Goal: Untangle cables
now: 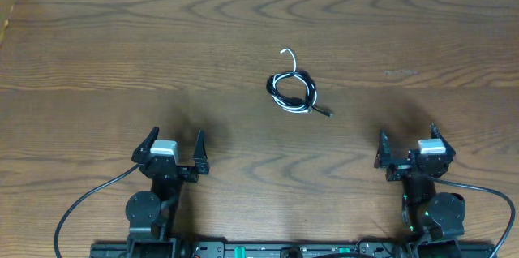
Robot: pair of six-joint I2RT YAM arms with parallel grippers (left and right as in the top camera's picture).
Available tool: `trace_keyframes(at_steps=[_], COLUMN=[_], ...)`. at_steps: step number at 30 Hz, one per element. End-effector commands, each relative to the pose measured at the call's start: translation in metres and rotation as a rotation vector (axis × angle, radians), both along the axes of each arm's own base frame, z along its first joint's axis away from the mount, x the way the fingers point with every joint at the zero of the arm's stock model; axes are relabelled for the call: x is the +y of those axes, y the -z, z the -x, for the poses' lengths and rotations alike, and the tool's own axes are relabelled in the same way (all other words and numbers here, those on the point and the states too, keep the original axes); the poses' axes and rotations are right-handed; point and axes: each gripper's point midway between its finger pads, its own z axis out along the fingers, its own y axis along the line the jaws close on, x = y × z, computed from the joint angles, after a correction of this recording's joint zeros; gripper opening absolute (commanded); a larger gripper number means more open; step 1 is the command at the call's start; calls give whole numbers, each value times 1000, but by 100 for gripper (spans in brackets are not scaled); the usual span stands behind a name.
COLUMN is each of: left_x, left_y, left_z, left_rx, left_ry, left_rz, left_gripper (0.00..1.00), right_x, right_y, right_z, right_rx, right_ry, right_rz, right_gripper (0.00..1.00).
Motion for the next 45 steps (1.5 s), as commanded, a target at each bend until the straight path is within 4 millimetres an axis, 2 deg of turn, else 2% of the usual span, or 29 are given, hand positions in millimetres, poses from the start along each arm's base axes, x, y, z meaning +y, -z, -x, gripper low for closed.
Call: trace_keyframes(at_steps=[1,20,24,27,45], left_x=[0,0,-17,-22,-22], left_y=[17,17,16,17,17], left_z=[1,1,3,4,4], left_rx=[51,51,50,50,50], left_ry=[2,6,74,94,96], left_rz=[-18,-18,-19,-20,-20], left_gripper=[98,98,98,98,98], right_x=[1,1,1,1,1], right_y=[1,1,1,1,1], right_z=[0,0,0,0,0], right_rx=[3,3,3,3,2], right_ry=[-6,-6,-6,-6,-6], right_rz=[4,4,5,4,4], right_gripper=[99,99,99,99,99])
